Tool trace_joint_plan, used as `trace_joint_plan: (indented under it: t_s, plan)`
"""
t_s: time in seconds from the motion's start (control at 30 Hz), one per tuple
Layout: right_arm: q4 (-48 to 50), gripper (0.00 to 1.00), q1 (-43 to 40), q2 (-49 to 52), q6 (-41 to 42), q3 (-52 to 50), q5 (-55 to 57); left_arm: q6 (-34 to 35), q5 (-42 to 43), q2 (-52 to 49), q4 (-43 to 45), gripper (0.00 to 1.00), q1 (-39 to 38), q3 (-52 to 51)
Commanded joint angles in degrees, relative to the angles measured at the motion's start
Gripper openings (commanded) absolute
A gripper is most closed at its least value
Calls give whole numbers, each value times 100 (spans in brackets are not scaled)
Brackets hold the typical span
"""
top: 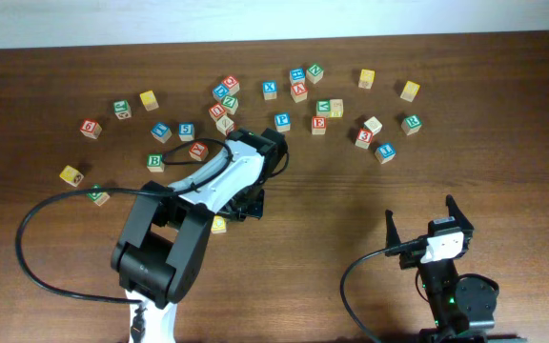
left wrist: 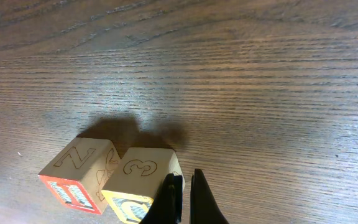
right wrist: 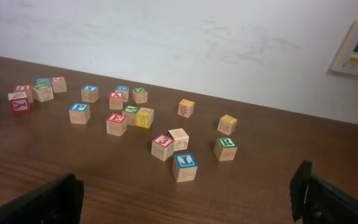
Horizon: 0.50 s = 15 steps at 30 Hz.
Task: Spell out ICRA
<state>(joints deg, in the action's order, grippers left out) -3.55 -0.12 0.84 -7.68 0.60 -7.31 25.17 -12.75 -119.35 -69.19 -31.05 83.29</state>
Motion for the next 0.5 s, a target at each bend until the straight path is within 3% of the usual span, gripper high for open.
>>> trace_joint_plan:
  t_s: [0.0, 0.07, 0.47]
  plan:
    - [-33, 98, -33, -37, 17, -28, 48, -188, 216, 120, -13, 0, 9, -52]
    - [-33, 98, -33, -37, 17, -28, 48, -522, 758, 120, -81, 0, 4, -52]
    - [-33, 98, -33, -37, 17, -28, 48, -529, 804, 120, -262, 0, 4, -426]
